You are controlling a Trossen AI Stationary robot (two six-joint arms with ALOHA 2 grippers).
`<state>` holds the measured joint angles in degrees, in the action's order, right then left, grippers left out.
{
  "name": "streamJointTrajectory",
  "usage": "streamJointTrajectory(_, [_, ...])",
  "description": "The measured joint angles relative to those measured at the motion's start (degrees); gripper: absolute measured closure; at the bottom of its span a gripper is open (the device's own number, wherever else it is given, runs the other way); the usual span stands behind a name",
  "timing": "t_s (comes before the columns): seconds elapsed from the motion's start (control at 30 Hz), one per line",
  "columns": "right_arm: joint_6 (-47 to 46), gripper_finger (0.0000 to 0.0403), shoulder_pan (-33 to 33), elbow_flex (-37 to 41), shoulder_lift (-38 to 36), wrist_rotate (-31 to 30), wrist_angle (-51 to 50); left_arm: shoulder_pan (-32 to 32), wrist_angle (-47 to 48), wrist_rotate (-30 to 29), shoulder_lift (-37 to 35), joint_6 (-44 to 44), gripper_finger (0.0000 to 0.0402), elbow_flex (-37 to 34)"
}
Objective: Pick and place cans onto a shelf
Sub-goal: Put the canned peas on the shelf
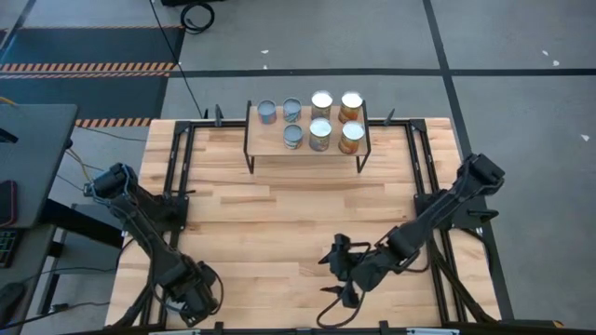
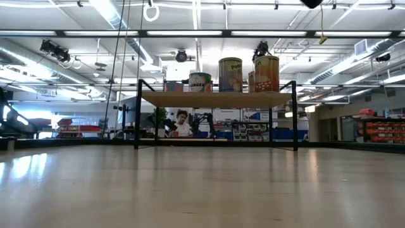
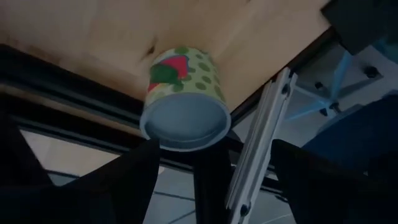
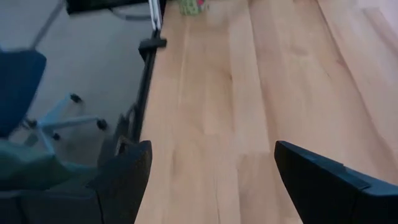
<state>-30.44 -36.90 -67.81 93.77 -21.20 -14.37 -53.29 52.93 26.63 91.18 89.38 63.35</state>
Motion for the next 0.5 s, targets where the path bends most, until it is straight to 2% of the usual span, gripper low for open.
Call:
streamJointTrajectory(0.2, [0.11,0.0056,1.28,0.00,3.81,3.80,7.46,-0.09,-0.67,-2.60,-0.02,-1.54,0.0088,0.00])
streamJointTrajectory(0.3, [0.05,0.0056,1.29,-0.02,4.48,4.99,8.00,-0.58,2.83,-2.71,0.43,-0.99,0.0088,0.00])
streamJointTrajectory(0.37, [0.13,0.0056,1.07,0.00,4.51,5.46,7.77,-1.17,5.26,-0.44,0.91,-0.14,0.0088,-0.04])
streamJointTrajectory(0.5, [0.12,0.0056,0.98,-0.02,4.51,5.99,7.40,-2.49,3.39,4.35,2.48,-0.07,0.0088,-0.04])
